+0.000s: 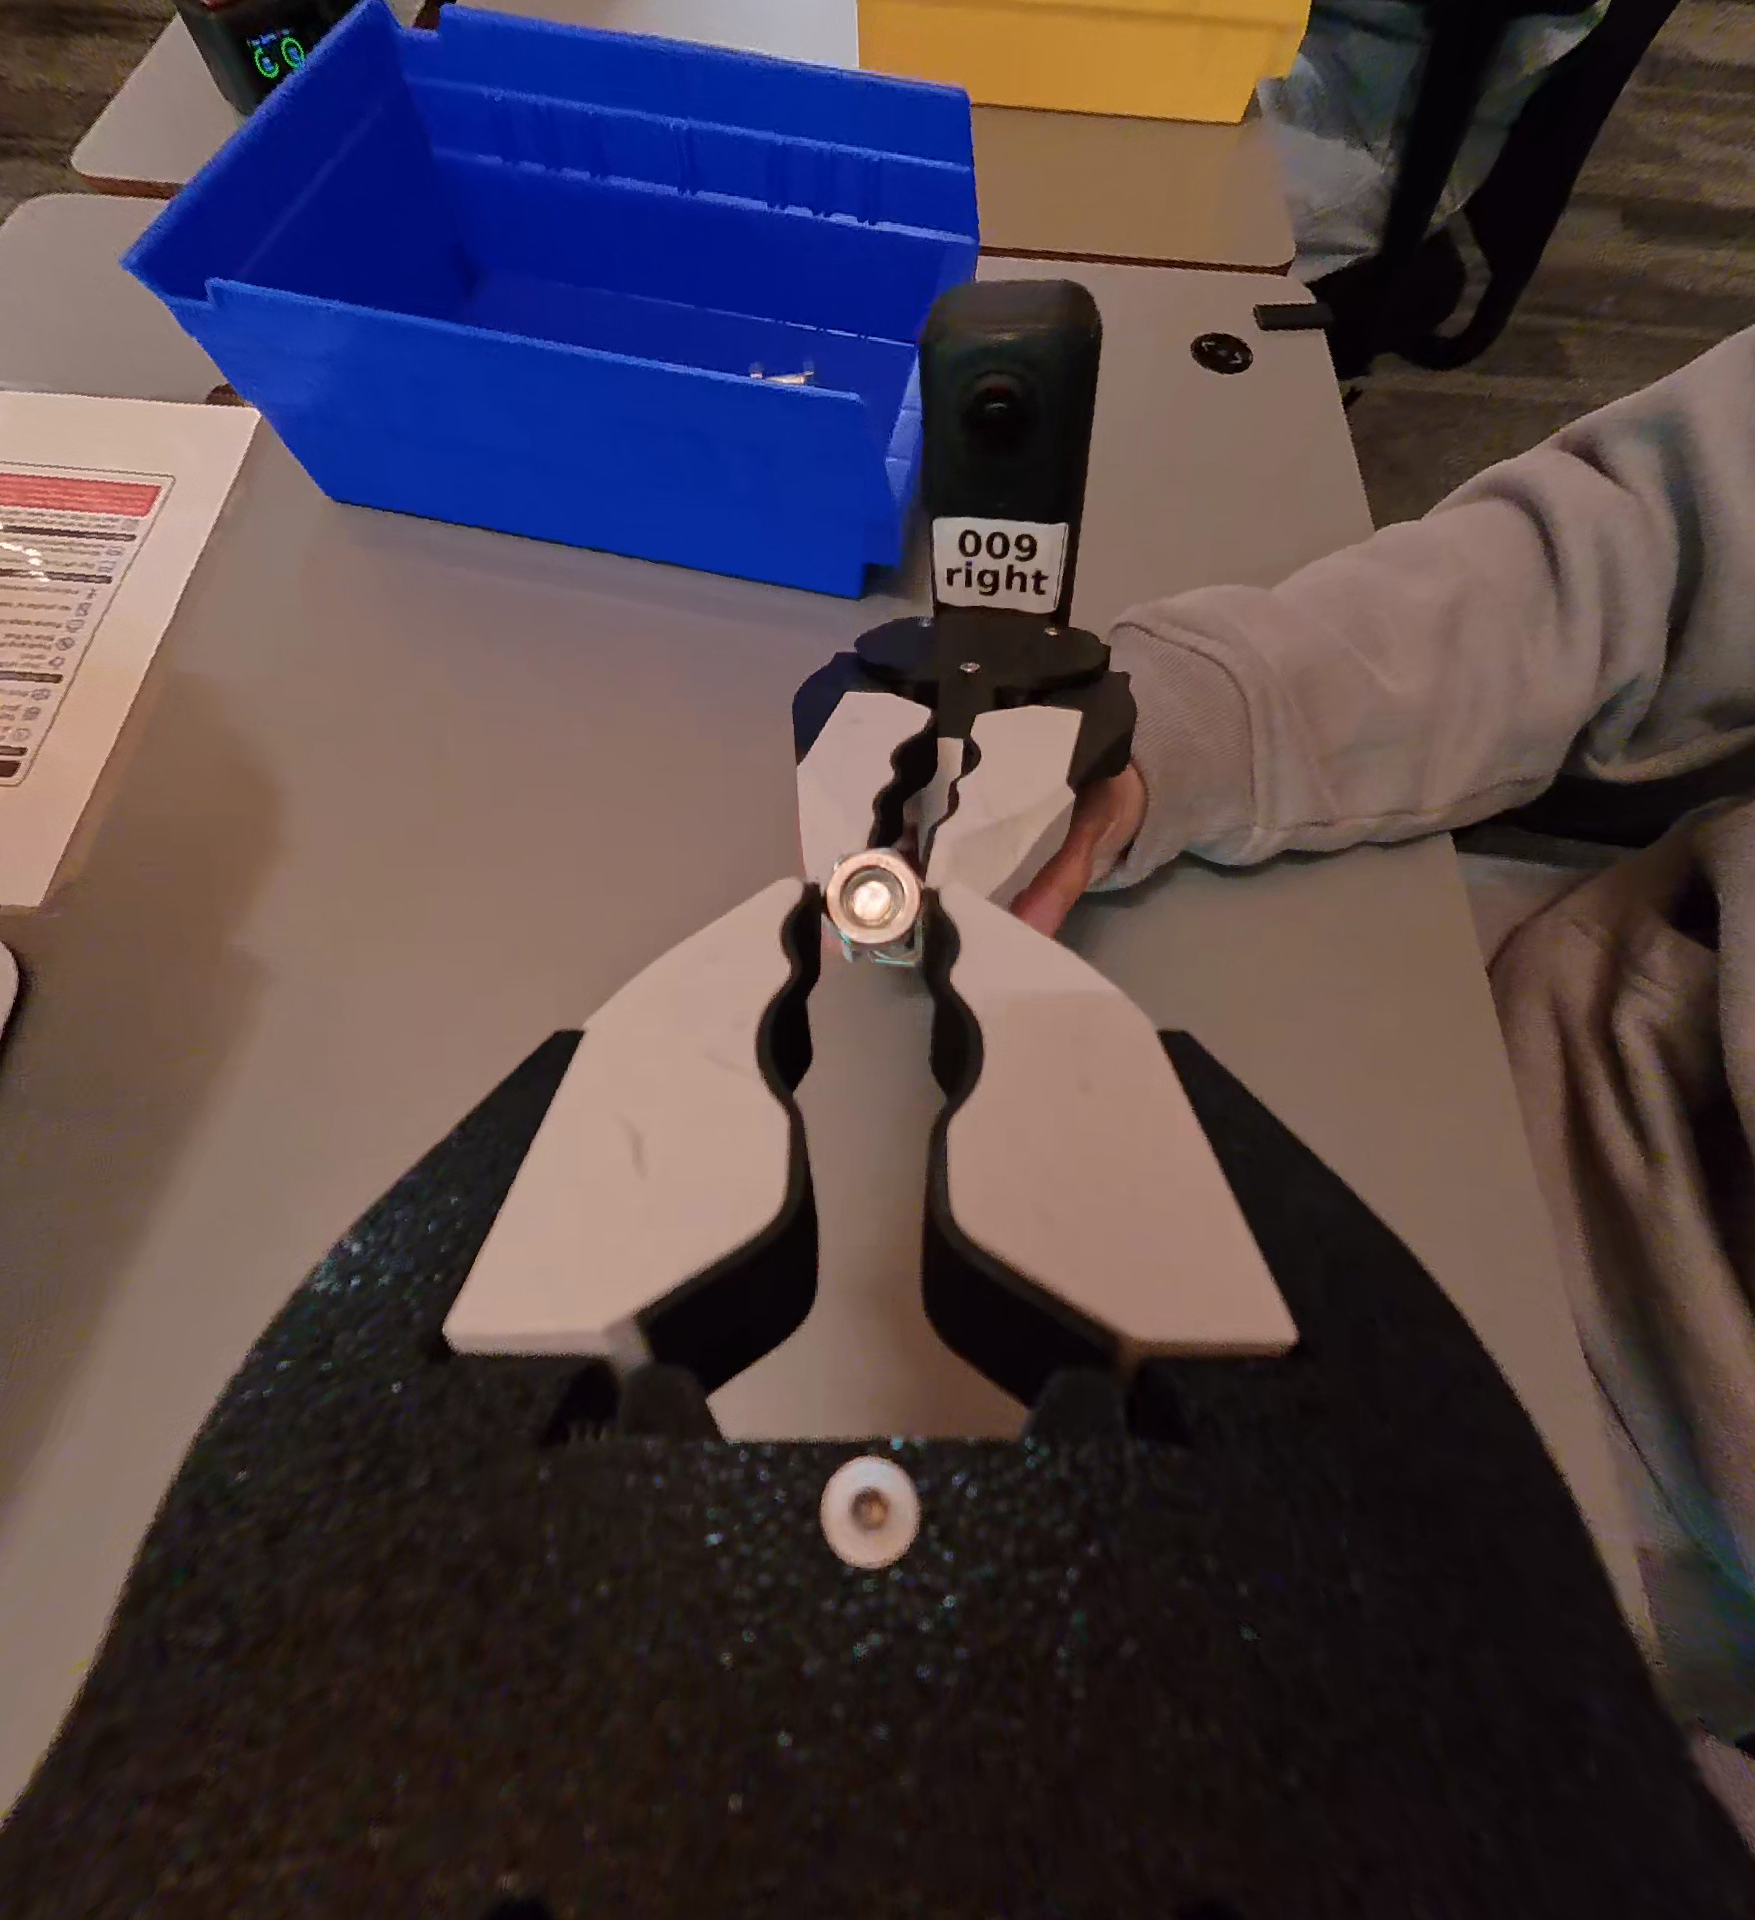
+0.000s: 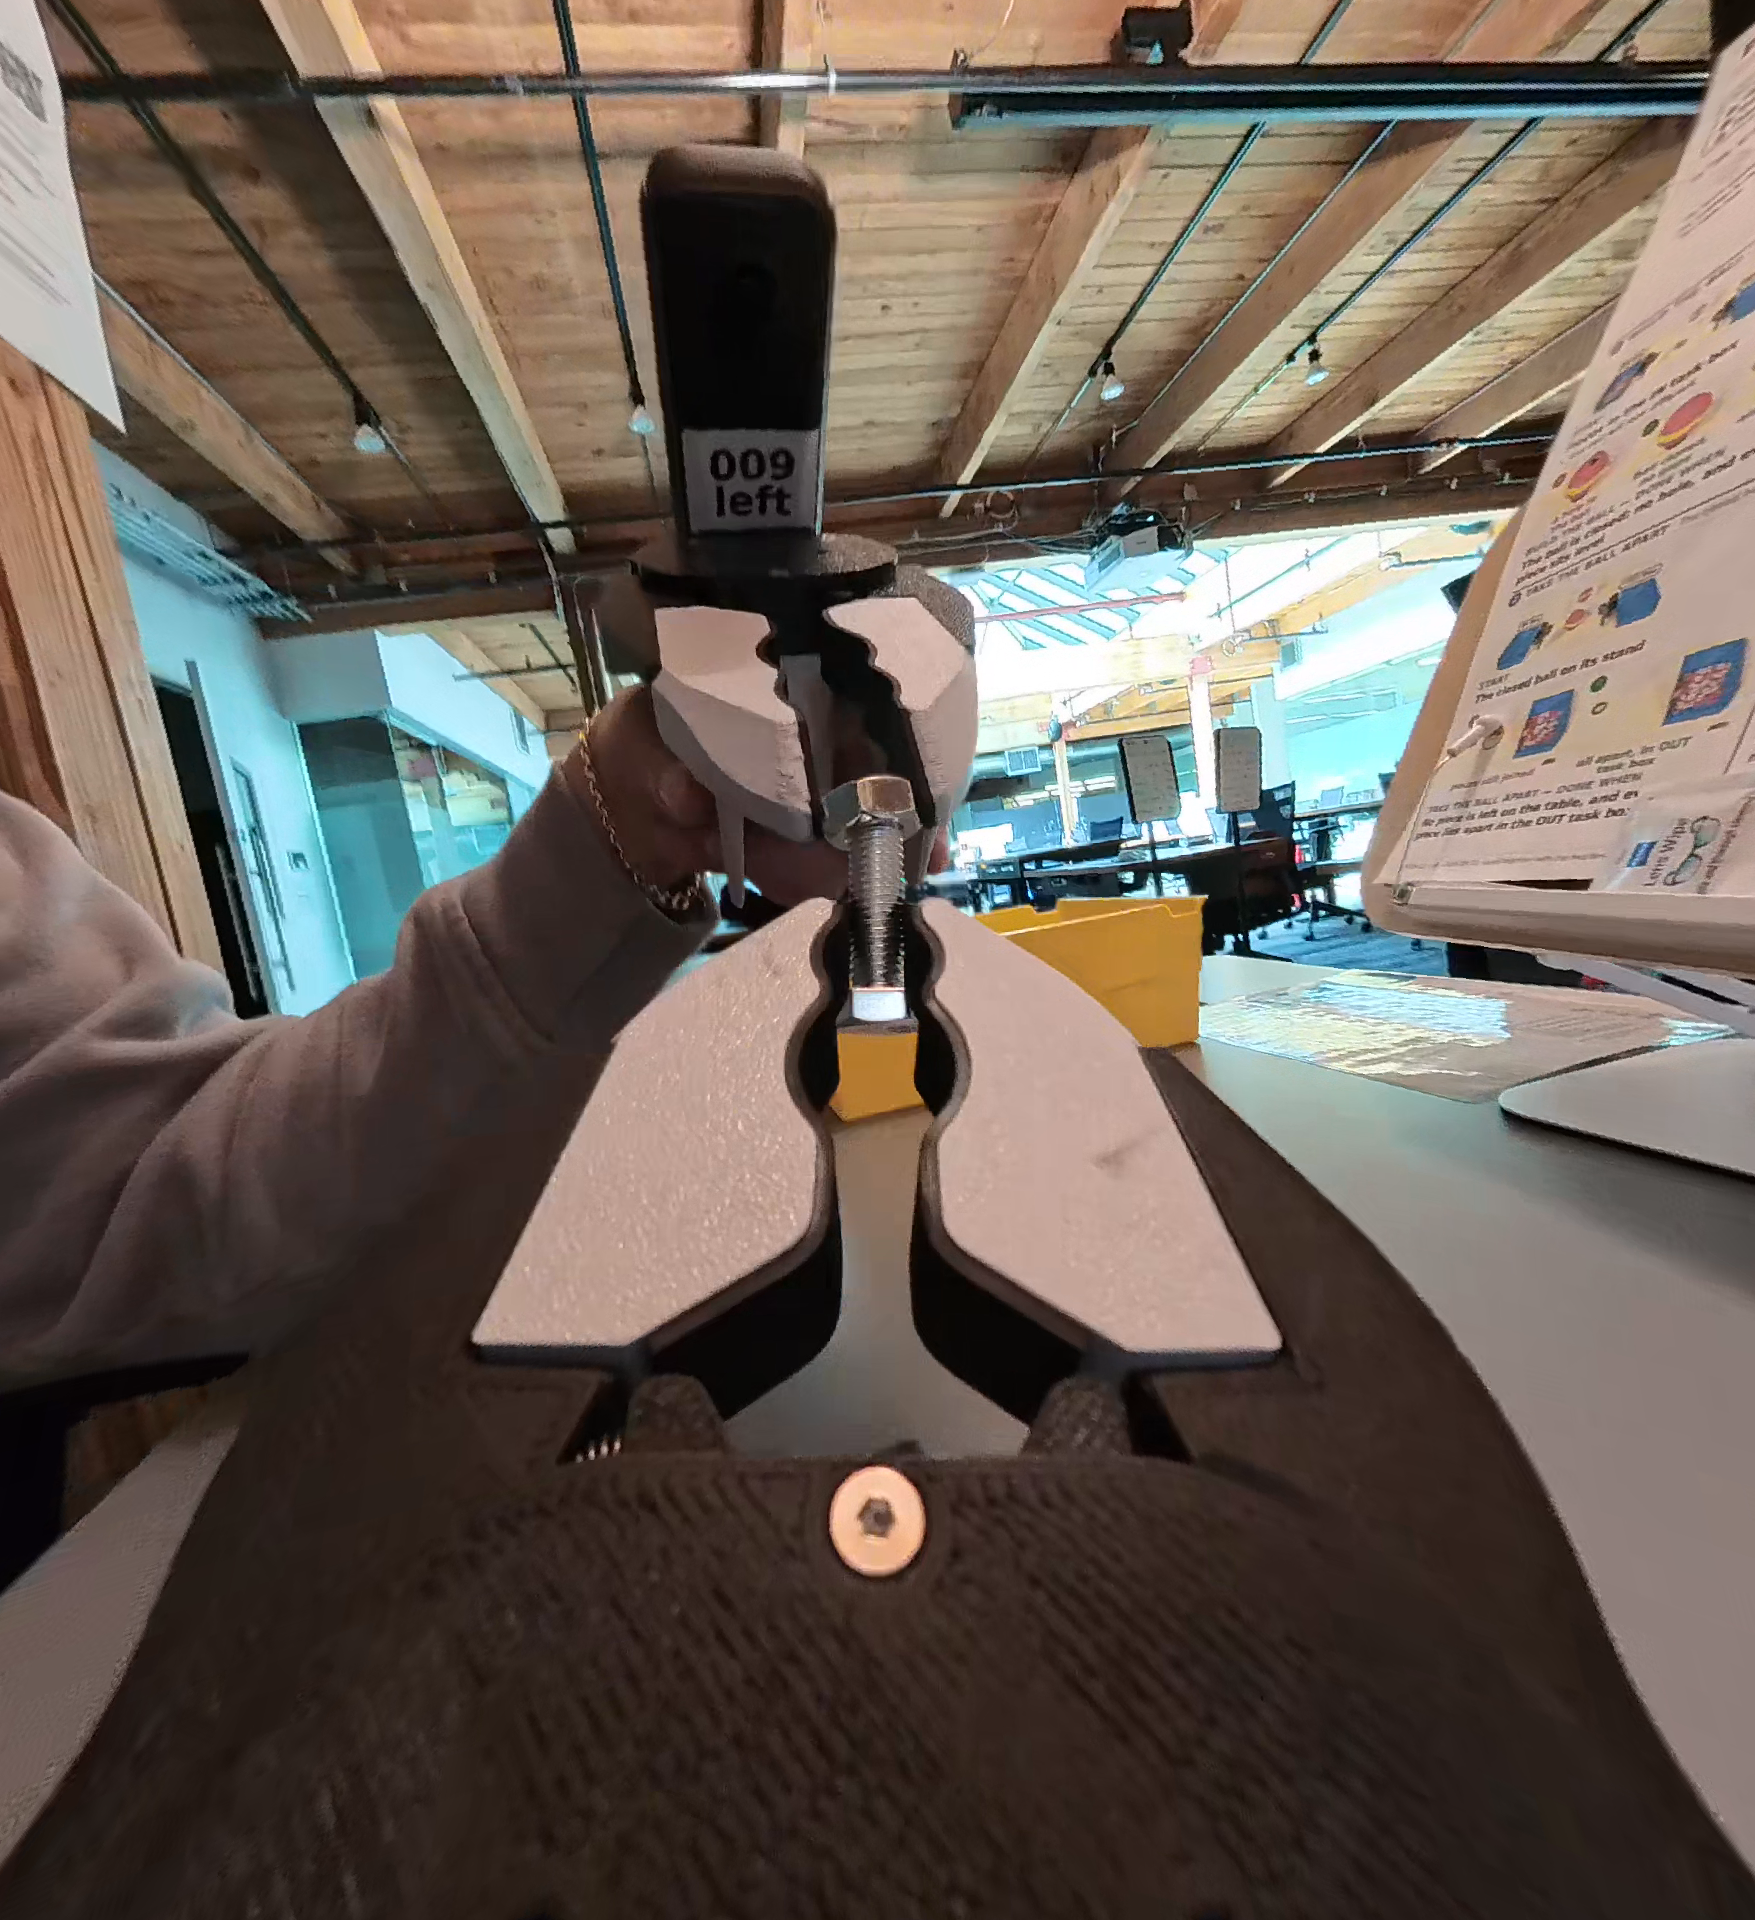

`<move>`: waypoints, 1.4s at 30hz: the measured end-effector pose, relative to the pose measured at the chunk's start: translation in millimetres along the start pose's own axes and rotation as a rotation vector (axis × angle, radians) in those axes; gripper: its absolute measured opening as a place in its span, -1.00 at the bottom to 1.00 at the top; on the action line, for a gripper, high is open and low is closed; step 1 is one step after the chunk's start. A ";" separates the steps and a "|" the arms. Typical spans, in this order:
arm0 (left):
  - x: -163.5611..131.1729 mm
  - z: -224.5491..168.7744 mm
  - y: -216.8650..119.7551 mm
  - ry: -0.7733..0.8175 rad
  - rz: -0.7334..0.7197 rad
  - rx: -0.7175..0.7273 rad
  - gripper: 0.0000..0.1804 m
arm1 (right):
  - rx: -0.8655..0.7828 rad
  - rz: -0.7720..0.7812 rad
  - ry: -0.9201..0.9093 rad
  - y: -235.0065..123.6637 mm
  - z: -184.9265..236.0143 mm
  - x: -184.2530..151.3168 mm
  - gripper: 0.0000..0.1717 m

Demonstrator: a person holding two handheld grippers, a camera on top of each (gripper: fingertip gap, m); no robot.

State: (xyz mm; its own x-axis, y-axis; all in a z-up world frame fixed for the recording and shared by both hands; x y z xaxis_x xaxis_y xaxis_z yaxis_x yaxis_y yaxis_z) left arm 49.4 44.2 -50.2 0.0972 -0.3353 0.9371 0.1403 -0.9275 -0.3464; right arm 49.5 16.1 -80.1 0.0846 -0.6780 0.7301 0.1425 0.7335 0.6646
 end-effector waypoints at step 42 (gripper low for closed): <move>-2.2 -17.2 -15.9 0.029 0.142 0.038 -0.80 | 0.103 0.016 0.067 10.7 17.8 -10.4 -0.89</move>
State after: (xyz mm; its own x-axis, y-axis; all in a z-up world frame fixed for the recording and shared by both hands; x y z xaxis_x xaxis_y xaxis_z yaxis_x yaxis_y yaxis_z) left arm 30.1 56.8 -46.0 0.0904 -0.4682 0.8790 0.1648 -0.8634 -0.4768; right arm 32.5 31.9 -77.7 0.1523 -0.6655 0.7307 0.0393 0.7428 0.6683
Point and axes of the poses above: each gripper's, where its closed fingertips meet, y out along the fingers, x out of its top, z = x × y across the jaws, the point moved 2 cm from there along -y, back along the fingers, and after that the axes turned 15 degrees about -z, right-handed, at the moved point
